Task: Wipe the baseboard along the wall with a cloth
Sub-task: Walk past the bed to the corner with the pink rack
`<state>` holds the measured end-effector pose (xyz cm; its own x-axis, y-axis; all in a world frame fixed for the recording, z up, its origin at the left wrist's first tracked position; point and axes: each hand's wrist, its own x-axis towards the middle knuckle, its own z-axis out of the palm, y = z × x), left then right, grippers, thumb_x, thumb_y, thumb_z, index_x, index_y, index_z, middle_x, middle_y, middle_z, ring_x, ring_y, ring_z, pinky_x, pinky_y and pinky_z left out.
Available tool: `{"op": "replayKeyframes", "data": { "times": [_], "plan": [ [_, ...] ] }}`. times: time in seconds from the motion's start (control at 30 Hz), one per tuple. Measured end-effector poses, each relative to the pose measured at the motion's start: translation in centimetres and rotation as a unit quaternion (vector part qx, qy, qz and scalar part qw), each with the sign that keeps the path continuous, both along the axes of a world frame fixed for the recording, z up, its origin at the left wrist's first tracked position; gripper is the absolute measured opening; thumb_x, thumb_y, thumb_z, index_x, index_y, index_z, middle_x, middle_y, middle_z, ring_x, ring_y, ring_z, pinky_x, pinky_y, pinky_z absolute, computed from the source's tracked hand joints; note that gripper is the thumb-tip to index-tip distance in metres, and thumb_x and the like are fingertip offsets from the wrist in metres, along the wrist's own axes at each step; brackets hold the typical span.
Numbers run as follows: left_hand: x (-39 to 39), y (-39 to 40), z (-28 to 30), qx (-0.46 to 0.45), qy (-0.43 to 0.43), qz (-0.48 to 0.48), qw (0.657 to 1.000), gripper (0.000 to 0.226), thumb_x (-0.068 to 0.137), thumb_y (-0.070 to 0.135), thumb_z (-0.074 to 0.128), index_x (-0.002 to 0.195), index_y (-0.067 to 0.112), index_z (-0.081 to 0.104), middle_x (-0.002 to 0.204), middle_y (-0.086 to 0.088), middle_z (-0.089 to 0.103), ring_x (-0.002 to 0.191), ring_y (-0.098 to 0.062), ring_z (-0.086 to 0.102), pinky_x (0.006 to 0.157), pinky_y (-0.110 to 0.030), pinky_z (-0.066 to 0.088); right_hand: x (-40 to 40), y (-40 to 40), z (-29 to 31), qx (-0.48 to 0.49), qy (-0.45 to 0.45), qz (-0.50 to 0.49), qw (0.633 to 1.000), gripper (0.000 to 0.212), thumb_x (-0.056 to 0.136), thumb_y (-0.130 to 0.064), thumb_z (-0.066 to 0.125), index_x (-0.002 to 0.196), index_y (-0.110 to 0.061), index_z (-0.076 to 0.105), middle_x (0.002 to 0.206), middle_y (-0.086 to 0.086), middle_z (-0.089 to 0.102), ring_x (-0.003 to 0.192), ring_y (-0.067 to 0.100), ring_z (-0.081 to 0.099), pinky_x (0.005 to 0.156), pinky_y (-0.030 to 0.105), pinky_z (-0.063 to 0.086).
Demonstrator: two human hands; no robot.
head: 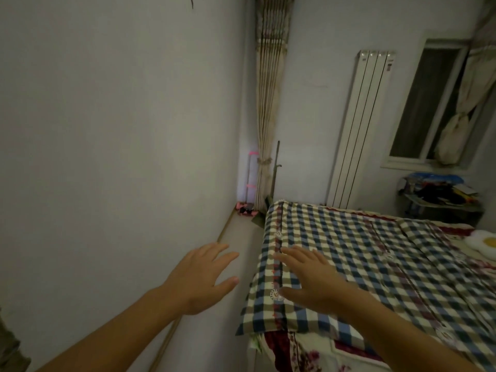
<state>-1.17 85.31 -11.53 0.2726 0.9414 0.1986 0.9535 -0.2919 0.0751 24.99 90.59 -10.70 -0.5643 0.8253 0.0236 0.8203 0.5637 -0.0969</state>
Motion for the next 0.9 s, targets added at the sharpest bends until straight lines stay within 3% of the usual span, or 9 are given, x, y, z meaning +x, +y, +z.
{"op": "replayKeyframes", "data": {
  "times": [0.43,0.53,0.67,0.9],
  "plan": [
    [-5.7,17.8,1.5,-0.012,0.034,-0.038,0.999,0.094,0.065,0.083,-0.005,0.147,0.039,0.013,0.156,0.011,0.013,0.143,-0.010,0.005,0.116,-0.038,-0.006,-5.3,16.7,-0.7,-0.035,0.033,-0.023,0.999,0.079,0.085,-0.053,0.059,0.146,-0.048,0.009,0.159,-0.016,0.004,0.146,0.014,0.003,0.117,0.042,0.012],
    [-7.5,21.9,1.9,0.002,0.036,-0.045,0.998,0.085,0.073,0.079,0.006,0.147,0.038,0.014,0.156,0.009,0.015,0.143,-0.011,0.007,0.116,-0.035,-0.002,-6.6,19.9,-0.4,-0.030,0.033,-0.032,0.998,0.078,0.086,-0.053,0.058,0.147,-0.046,0.009,0.159,-0.014,0.004,0.146,0.015,0.003,0.117,0.042,0.011],
    [-9.2,26.8,1.7,0.009,0.029,-0.021,0.999,0.090,0.069,0.076,0.004,0.148,0.034,0.013,0.157,0.005,0.014,0.143,-0.014,0.010,0.116,-0.033,0.010,-8.4,23.7,-0.4,-0.022,0.038,-0.040,0.998,0.077,0.087,-0.052,0.057,0.147,-0.046,0.009,0.159,-0.013,0.005,0.146,0.015,0.004,0.117,0.042,0.012],
    [-11.0,33.0,0.8,-0.003,0.041,-0.054,0.998,0.089,0.069,0.076,0.004,0.148,0.036,0.013,0.157,0.005,0.013,0.143,-0.014,0.009,0.117,-0.034,0.008,-10.4,28.6,-0.4,-0.047,0.046,-0.071,0.995,0.084,0.088,-0.046,0.060,0.148,-0.046,0.001,0.160,-0.013,0.002,0.147,0.016,0.003,0.117,0.042,0.009]
  ]
}}
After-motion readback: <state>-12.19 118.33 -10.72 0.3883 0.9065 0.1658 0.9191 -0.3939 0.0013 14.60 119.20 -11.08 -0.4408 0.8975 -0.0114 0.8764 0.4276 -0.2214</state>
